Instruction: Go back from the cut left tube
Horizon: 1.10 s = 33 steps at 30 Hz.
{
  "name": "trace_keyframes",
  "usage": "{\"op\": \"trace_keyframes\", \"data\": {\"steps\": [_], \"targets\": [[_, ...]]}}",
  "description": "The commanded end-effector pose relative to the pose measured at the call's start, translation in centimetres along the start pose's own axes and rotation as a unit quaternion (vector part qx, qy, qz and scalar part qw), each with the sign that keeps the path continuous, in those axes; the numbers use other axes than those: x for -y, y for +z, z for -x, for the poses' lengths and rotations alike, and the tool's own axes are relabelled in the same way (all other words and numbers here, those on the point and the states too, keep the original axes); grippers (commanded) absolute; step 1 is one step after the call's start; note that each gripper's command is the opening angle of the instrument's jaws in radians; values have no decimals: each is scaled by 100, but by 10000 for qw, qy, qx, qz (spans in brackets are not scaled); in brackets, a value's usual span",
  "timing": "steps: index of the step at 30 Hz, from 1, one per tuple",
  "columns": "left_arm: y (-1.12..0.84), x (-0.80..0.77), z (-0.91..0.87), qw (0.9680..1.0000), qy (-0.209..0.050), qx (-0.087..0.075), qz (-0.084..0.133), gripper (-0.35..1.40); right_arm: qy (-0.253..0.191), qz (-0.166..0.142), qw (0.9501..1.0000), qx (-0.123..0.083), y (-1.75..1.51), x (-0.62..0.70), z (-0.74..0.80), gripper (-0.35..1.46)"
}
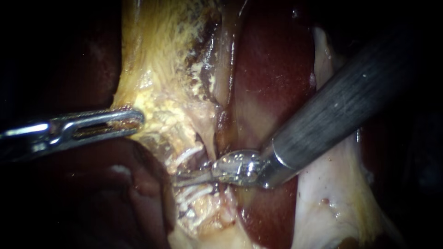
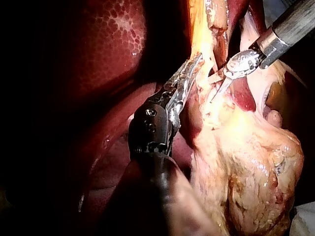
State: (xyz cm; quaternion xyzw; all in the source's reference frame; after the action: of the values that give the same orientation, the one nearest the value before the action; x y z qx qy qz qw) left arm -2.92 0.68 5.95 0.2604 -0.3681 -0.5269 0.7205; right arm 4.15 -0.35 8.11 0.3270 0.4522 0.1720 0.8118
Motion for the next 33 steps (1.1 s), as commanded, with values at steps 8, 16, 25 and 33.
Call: {"op": "trace_keyframes", "data": {"steps": [8, 16, 25, 33], "targets": [[0, -1, 0, 10000, 2, -3, -4, -35, -16, -16, 10000, -3, -6, 4, 2, 98], [-2, -16, 3, 10000, 12, -10, -11, -35, -319, -102, 9994, -31, -18, 27, -2, 130], [-3, -24, 3, 10000, 18, -7, -6, -35, -1440, 377, 9888, -100, -63, 29, -11, 143], [-3, -25, 3, 10000, 19, 0, 4, -35, -1735, 933, 9804, -67, -140, 24, -27, 143]]}}
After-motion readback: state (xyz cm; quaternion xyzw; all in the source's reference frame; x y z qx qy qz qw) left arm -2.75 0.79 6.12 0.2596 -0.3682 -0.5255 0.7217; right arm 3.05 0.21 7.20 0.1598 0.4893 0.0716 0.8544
